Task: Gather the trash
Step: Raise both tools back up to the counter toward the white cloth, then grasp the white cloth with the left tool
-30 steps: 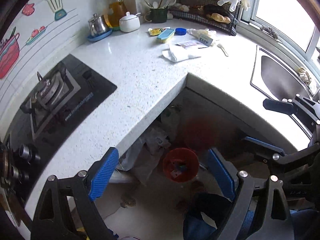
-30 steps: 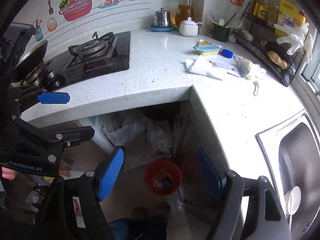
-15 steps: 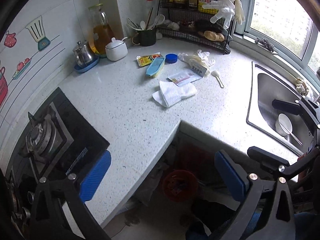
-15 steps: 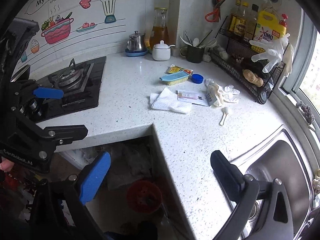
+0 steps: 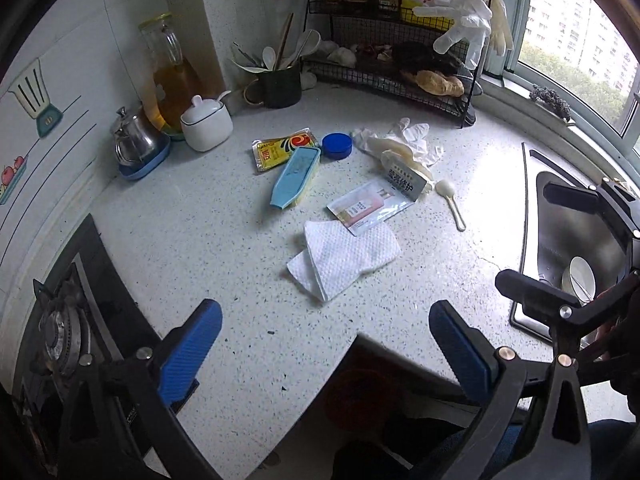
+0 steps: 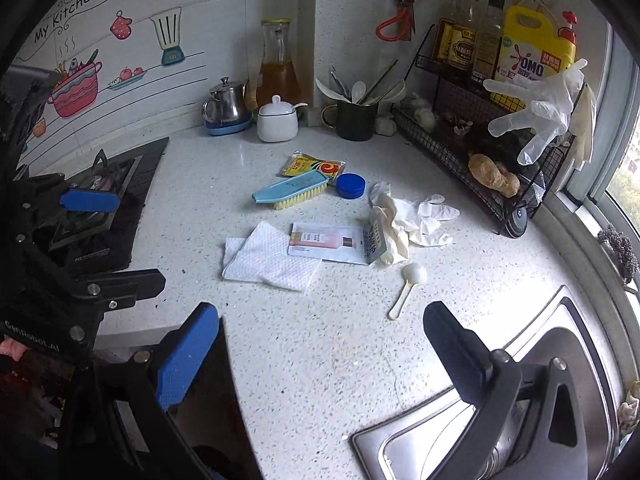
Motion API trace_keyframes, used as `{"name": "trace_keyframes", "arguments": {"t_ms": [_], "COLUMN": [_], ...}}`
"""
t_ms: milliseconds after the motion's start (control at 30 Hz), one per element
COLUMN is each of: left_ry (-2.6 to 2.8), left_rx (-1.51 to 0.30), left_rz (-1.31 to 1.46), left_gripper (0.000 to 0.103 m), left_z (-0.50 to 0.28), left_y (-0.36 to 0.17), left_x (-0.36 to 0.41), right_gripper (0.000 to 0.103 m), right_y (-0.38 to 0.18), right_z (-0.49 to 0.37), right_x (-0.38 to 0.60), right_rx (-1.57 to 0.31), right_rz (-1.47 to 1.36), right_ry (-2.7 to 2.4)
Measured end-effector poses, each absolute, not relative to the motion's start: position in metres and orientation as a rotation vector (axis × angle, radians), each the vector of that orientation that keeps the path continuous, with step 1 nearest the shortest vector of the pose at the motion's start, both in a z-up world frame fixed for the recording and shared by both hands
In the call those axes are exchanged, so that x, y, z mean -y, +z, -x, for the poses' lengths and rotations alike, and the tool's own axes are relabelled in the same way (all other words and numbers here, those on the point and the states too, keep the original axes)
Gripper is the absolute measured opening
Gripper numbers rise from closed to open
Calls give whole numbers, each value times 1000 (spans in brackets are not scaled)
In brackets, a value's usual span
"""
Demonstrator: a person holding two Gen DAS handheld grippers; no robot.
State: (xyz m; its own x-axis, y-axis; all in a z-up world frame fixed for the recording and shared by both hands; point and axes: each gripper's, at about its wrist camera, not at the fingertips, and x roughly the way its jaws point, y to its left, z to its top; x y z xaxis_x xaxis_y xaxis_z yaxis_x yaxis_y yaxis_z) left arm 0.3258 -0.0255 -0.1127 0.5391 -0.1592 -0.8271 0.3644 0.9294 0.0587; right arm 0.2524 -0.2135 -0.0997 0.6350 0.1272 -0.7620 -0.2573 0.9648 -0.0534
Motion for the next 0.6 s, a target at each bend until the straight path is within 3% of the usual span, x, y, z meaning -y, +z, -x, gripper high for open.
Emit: {"name": "trace_keyframes", "arguments": {"t_ms": [600], "left_ry": [-531], "left_rx": [-1140], "left_rz": [-350], "left_gripper": [102], "left_z": [-423], "left_y": [-194], "left_x": [58], "right_gripper": [102], "right_y": [-148], "right_z": [-307], "right_x": [246], "right_rx": [-1016], "right_rz": [21], "right_ry": [5]}}
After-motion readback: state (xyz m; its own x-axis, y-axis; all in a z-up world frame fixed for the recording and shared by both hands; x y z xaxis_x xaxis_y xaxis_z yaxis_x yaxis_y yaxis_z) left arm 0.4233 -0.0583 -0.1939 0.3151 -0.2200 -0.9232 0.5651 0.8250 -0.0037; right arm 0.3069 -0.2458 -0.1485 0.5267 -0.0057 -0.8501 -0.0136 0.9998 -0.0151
